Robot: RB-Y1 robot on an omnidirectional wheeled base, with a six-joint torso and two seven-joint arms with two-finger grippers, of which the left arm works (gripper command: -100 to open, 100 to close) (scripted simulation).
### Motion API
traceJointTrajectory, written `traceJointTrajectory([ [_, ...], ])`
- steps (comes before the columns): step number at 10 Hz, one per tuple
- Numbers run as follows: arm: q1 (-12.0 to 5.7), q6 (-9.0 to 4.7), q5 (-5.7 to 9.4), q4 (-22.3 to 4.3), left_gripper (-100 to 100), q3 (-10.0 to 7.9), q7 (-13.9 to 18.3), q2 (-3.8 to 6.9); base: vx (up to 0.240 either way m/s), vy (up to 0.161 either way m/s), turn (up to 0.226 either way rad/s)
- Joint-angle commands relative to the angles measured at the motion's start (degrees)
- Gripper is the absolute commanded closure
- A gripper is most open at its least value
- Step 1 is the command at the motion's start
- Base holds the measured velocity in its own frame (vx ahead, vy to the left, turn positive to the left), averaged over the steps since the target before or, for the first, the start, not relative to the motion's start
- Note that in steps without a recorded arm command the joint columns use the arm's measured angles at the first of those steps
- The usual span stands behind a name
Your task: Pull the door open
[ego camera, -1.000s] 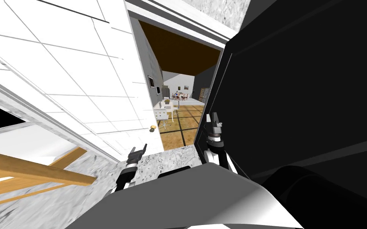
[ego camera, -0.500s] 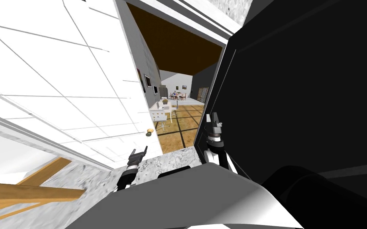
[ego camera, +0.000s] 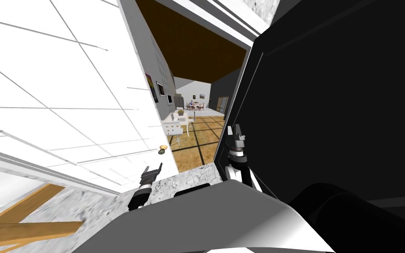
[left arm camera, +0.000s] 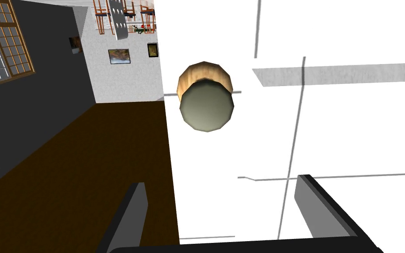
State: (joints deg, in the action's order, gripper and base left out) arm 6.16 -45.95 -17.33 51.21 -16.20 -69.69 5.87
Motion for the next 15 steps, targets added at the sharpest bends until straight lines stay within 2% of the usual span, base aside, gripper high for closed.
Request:
traceJointTrajectory([
  [1, 0.16, -0.66, 0.50, -0.80, -100, -0.74, 0.36, 0.74, 0.211, -0.020, -0.144],
  [6, 0.98, -2.62, 2.21, -3.19, -100, -3.21, 1.63, 3.32, 0.197, -0.017, -0.114],
  [8, 1.23, -3.21, 2.73, -3.91, -100, -3.96, 2.02, 4.10, 0.184, 0.003, -0.086],
  [9, 1.38, -3.04, 2.56, -3.49, -100, -3.69, 1.98, 3.91, 0.084, 0.005, -0.015],
  [10, 1.38, -3.04, 2.56, -3.49, 100, -3.69, 1.98, 3.91, -0.013, 0.001, 0.017],
  [15, 1.38, -3.04, 2.56, -3.49, 100, -3.69, 1.98, 3.91, -0.015, 0.000, -0.002],
])
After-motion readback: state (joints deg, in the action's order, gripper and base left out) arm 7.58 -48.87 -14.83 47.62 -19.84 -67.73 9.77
